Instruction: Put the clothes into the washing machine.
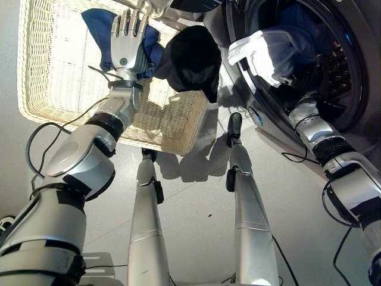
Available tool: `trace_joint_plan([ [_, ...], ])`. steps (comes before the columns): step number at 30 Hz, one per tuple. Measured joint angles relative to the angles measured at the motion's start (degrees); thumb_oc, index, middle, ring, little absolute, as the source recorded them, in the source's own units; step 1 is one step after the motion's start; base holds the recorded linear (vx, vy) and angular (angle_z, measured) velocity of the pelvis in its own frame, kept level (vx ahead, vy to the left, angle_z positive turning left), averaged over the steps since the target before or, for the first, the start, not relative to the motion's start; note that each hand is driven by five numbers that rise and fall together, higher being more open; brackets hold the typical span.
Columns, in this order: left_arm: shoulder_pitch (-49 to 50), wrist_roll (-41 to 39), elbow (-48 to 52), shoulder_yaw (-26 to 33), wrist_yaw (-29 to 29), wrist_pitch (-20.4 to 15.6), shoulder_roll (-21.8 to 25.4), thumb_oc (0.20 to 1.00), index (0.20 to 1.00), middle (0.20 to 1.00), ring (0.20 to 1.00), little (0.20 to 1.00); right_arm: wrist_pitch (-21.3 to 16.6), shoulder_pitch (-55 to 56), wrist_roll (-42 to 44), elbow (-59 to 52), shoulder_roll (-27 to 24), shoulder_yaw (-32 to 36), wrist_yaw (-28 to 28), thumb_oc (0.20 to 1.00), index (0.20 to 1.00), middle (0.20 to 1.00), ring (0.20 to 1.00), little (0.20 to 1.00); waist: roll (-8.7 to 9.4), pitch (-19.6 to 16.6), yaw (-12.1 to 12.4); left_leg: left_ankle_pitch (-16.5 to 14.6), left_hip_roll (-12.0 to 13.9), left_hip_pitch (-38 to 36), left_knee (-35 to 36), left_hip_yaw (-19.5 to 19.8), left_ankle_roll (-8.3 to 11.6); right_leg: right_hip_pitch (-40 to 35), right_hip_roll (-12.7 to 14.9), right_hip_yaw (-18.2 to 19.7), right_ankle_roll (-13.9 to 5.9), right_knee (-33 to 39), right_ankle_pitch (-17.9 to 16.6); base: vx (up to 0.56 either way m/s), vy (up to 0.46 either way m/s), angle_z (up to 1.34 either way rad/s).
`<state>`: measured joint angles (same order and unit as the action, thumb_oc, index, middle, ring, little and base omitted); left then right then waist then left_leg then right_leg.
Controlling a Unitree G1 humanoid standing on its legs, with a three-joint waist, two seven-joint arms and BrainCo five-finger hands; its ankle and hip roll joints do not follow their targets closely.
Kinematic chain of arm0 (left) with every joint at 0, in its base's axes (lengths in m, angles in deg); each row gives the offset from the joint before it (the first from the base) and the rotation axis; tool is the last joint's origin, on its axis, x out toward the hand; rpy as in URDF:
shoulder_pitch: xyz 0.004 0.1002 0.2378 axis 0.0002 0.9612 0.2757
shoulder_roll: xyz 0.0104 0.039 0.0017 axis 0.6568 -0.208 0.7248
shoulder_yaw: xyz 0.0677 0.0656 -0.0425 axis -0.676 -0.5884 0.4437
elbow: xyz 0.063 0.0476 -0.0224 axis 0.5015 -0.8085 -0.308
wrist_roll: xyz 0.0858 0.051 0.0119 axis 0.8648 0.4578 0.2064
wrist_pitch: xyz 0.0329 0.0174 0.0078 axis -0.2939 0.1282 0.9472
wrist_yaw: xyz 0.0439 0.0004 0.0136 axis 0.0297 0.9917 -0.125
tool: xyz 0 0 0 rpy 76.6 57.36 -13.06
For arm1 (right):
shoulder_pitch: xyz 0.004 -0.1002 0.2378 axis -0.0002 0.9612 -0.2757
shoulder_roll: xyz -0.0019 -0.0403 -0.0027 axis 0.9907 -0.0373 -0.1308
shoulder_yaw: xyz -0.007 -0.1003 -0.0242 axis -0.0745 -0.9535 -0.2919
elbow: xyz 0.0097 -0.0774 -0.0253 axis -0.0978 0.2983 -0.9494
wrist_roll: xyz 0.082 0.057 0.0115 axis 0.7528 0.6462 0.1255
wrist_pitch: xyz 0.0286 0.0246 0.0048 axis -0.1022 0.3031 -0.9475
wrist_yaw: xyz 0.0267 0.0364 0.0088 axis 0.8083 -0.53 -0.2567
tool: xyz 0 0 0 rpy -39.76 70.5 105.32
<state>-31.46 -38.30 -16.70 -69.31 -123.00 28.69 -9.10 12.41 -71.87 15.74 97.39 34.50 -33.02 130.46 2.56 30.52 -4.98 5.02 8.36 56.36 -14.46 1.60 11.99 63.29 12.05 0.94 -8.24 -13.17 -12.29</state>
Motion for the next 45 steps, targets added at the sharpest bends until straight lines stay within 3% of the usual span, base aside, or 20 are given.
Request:
trace_joint_plan([
  [6,1.47,-0.47,-1.56,3.58,-4.33,-2.21,-0.86,1.0,1.0,1.0,1.0,1.0,-0.11,0.13,-0.98,-0.92,0.33,-0.02,1.09,1.0,1.0,1.0,1.0,1.0,0.0,0.0,-0.12,0.12,0.14,-0.04,0.29,0.0,0.16,0.1,-0.14,0.0,0.05,0.01,-0.03,0.0,0.0,0.0],
  [10,3.17,-0.69,-2.3,7.44,-10.44,-4.36,-0.84,1.0,1.0,1.0,1.0,1.0,0.12,0.35,-1.46,-2.03,0.36,0.0,1.68,1.0,1.0,1.0,1.0,1.0,0.0,0.0,-0.09,0.29,0.24,-0.04,0.68,0.01,0.23,0.22,-0.22,-0.01,0.36,0.01,-0.26,0.0,-0.008,0.0],
  [14,4.01,-0.48,-2.45,7.73,-14.59,-6.42,-0.82,1.0,1.0,1.0,1.0,1.0,0.12,0.34,-1.77,-2.04,0.38,0.1,2.39,1.0,1.0,1.0,1.0,1.0,0.0,0.0,0.24,0.3,0.24,-0.04,0.81,0.08,0.23,0.21,-0.23,-0.01,0.37,0.01,-0.25,0.0,-0.026,0.0],
  [19,7.41,-0.65,-2.27,14.22,-18.36,-8.9,-1.09,1.0,1.0,1.0,1.0,1.0,0.09,1.42,-2.49,-2.27,1.46,0.66,3.24,1.0,1.0,1.0,1.0,1.0,0.0,0.0,0.51,0.34,0.35,-0.1,0.81,0.3,0.29,0.03,-0.29,-0.19,0.38,-0.01,-0.21,0.0,-0.02,0.0],
  [32,9.79,-4.17,-2.17,16.41,-16.96,-11.12,-1.12,1.0,1.0,1.0,1.0,1.0,0.01,2.52,-2.49,-2.34,1.54,0.88,3.61,1.0,1.0,1.0,1.0,1.0,0.02,0.01,0.83,0.43,0.36,0.08,1.04,0.7,0.3,0.05,-0.3,-0.5,0.19,-0.11,0.2,0.0,0.0,0.0],
  [38,9.12,-4.62,-2.11,16.04,-8.31,-11.15,-1.0,1.0,1.0,1.0,1.0,1.0,0.21,2.23,-2.48,-2.69,1.5,0.95,3.57,1.0,1.0,1.0,1.0,1.0,0.02,0.01,0.33,0.43,0.36,0.29,1.03,0.73,0.3,0.23,-0.29,-0.55,0.18,-0.12,0.24,0.01,0.011,0.0],
  [39,8.96,-4.74,-2.12,15.79,-6.29,-11.17,-0.83,0.868,0.868,0.868,0.868,0.868,0.2,2.21,-2.48,-2.83,1.5,0.95,3.55,1.0,1.0,1.0,1.0,1.0,0.02,0.01,0.2,0.43,0.36,0.3,1.03,0.73,0.3,0.24,-0.29,-0.55,0.18,-0.12,0.24,0.02,0.032,0.0],
  [40,8.83,-5.09,-2.13,15.61,-5.18,-11.17,-0.75,0.805,0.805,0.805,0.805,0.805,0.2,2.21,-2.48,-2.82,1.5,0.95,3.51,1.0,1.0,1.0,1.0,1.0,0.02,0.01,0.15,0.43,0.36,0.29,1.03,0.72,0.3,0.24,-0.29,-0.55,0.18,-0.12,0.23,0.01,0.03,0.0],
  [41,8.31,-5.73,-2.23,14.48,-2.63,-11.16,-0.47,0.589,0.589,0.589,0.589,0.589,0.19,2.21,-2.48,-2.81,1.5,0.95,3.32,1.0,1.0,1.0,1.0,1.0,0.02,0.01,0.0,0.43,0.35,0.3,1.03,0.72,0.3,0.25,-0.29,-0.55,0.18,-0.13,0.23,0.0,0.0,0.0],
  [42,8.31,-5.73,-2.23,14.48,-2.63,-11.16,-0.47,0.589,0.589,0.589,0.589,0.589,0.19,2.21,-2.48,-2.81,1.5,0.95,3.32,1.0,1.0,1.0,1.0,1.0,0.02,0.01,0.0,0.43,0.35,0.3,1.03,0.72,0.3,0.25,-0.29,-0.55,0.18,-0.13,0.23,0.0,0.0,0.0],
  [44,7.03,-6.09,-2.24,12.86,1.52,-11.18,-0.18,0.2,0.2,0.2,0.2,0.2,0.16,2.21,-2.47,-2.83,1.5,0.95,3.23,1.0,1.0,1.0,1.0,1.0,0.02,0.01,-0.26,0.43,0.35,0.3,1.01,0.69,0.3,0.34,-0.29,-0.54,0.17,-0.22,0.24,0.0,0.019,0.0],
  [45,6.8,-6.09,-2.22,12.39,1.94,-11.18,-0.09,0.2,0.2,0.2,0.2,0.2,0.16,2.21,-2.47,-2.83,1.5,0.95,3.23,1.0,1.0,1.0,1.0,1.0,0.02,0.01,-0.26,0.43,0.35,0.3,1.01,0.67,0.3,0.37,-0.29,-0.54,0.17,-0.24,0.24,0.0,0.047,-0.01],
])
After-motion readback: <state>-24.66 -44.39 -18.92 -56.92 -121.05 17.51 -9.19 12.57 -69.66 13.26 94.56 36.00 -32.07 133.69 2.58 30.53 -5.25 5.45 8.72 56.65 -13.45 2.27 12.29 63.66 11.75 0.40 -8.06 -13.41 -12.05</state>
